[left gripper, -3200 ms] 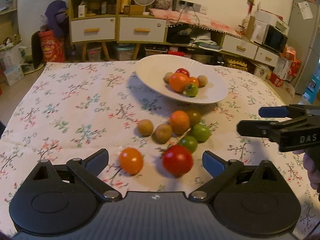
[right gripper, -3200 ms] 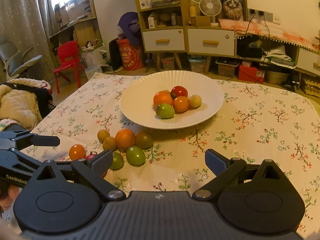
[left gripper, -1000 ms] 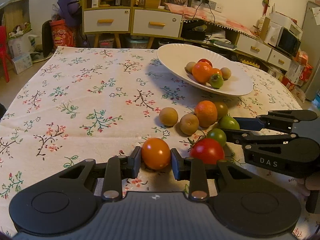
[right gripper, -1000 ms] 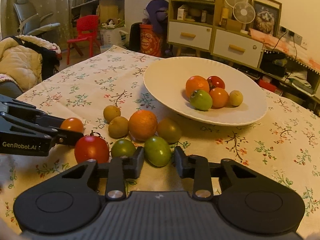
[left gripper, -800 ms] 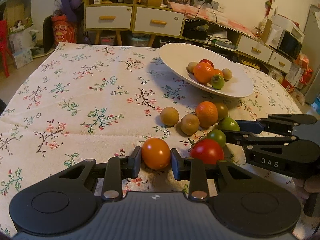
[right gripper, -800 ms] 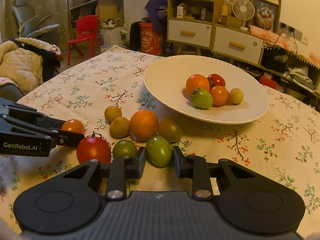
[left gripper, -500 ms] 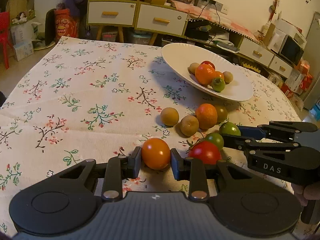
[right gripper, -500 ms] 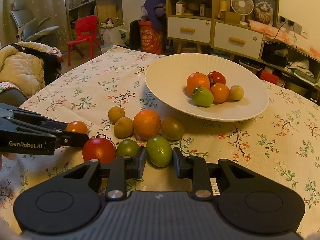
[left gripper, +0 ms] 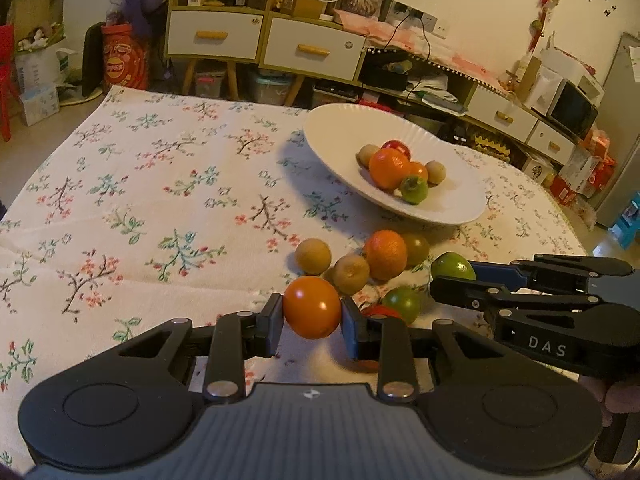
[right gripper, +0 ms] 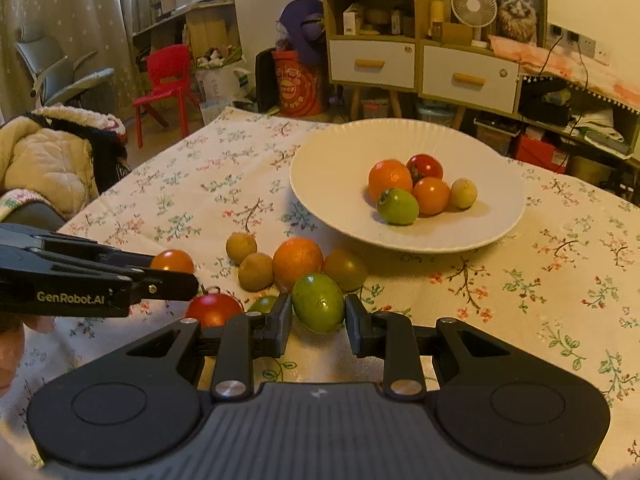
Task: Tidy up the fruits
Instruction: 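Carry the orange and green tomatoes over the white plate and lower them, then open both tools to release the tomatoes onto the plate, then withdraw both open tools from the plate toward the remaining fruits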
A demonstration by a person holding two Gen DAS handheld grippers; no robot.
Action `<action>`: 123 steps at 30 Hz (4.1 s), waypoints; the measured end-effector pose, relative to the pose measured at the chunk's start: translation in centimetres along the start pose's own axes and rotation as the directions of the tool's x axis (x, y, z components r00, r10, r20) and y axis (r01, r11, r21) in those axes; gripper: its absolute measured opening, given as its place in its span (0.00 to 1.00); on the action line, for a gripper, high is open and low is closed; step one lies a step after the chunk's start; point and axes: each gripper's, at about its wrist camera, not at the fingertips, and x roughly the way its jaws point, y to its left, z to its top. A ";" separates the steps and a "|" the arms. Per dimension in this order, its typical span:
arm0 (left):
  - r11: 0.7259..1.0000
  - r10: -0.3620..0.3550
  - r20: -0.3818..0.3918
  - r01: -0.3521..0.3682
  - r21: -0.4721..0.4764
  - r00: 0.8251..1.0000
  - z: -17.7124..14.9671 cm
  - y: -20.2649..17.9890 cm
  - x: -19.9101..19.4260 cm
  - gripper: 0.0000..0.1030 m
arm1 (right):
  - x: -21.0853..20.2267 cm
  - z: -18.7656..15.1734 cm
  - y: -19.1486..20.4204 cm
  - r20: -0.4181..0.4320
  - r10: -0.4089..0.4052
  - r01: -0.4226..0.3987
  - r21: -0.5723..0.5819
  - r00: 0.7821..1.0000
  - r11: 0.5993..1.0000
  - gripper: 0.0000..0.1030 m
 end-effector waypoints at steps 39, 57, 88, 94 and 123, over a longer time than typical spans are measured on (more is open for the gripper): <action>0.989 -0.025 0.041 0.019 0.147 0.999 6.4 -6.1 6.8 0.25 | 1.9 4.8 -7.9 0.042 -0.073 0.070 0.072 0.996 0.995 0.25; 0.986 -0.048 0.035 0.042 0.161 0.998 7.0 -6.2 8.3 0.26 | 3.5 4.7 -8.1 0.014 -0.083 0.082 0.048 0.996 0.995 0.25; 0.992 0.000 0.082 -0.010 0.126 0.997 4.8 -3.9 1.7 0.74 | -1.3 3.7 -6.4 0.054 -0.091 0.085 0.106 0.994 0.991 0.67; 0.993 0.005 0.075 -0.014 0.117 0.997 4.0 -3.4 0.5 0.82 | -2.0 2.9 -5.4 0.045 -0.077 0.072 0.104 0.996 0.992 0.74; 0.992 0.062 0.014 -0.063 0.109 0.998 -2.5 0.0 -2.2 0.94 | -1.9 -1.5 -1.6 -0.050 0.050 -0.047 0.053 0.998 0.997 0.98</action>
